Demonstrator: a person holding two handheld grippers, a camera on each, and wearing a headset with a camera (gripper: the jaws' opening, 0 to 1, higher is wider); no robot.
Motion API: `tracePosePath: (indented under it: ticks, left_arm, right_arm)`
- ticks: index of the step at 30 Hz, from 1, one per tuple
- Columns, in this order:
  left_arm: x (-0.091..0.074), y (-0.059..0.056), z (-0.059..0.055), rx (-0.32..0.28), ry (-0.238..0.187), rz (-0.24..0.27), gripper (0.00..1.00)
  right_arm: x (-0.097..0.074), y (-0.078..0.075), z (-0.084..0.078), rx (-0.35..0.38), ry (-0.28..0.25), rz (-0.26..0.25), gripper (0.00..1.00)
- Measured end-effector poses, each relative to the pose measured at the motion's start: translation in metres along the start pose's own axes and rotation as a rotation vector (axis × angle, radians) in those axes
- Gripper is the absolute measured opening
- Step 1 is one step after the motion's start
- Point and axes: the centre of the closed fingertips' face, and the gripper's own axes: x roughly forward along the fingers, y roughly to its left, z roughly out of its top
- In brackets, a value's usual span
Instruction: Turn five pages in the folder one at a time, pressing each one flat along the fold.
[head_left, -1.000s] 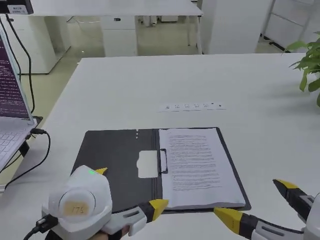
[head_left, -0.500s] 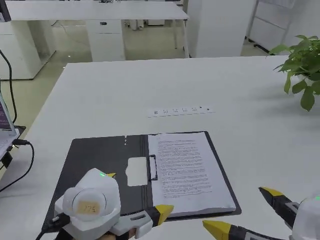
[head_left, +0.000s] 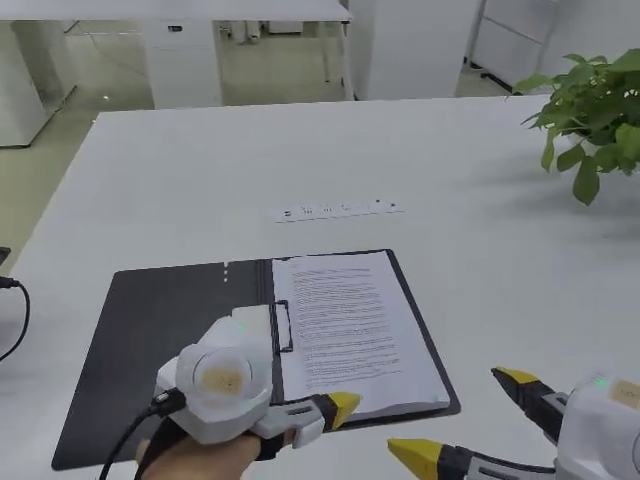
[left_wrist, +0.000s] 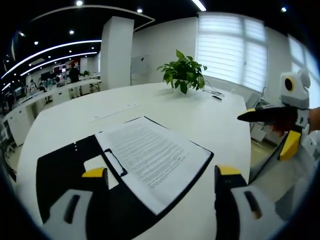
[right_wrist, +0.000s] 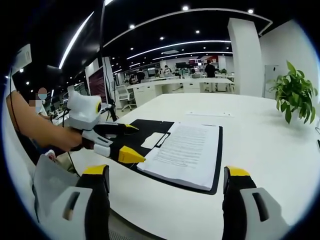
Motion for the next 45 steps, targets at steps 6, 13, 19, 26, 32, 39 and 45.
tracePosePath:
  ticks: [6,13,19,26,32,39,45]
  left_arm:
    - [0.018,-0.007,-0.004,0.021,0.016,-0.023,0.86]
    - [0.038,-0.018,-0.005,0.045,0.026,-0.052,0.85]
    - [0.057,-0.029,-0.012,0.078,0.043,-0.079,0.83]
    - [0.076,-0.034,-0.011,0.038,0.033,-0.073,0.82]
    - [0.088,-0.033,-0.011,0.018,0.022,-0.043,0.79]
    - [0.097,-0.029,-0.017,0.002,0.040,-0.023,0.80]
    - [0.102,-0.027,-0.020,-0.005,0.048,-0.004,0.77]
  right_arm:
    - [0.001,-0.001,-0.001,0.008,0.006,-0.001,0.94]
    - [0.002,-0.003,-0.004,0.020,0.011,-0.007,0.94]
    - [0.001,-0.006,-0.004,0.046,0.006,-0.015,0.93]
    - [0.001,-0.010,-0.004,0.066,0.005,-0.027,0.93]
    - [0.002,-0.013,-0.005,0.077,0.004,-0.035,0.92]
    - [0.002,-0.015,-0.005,0.095,0.006,-0.039,0.92]
    - [0.003,-0.017,-0.005,0.106,0.006,-0.043,0.92]
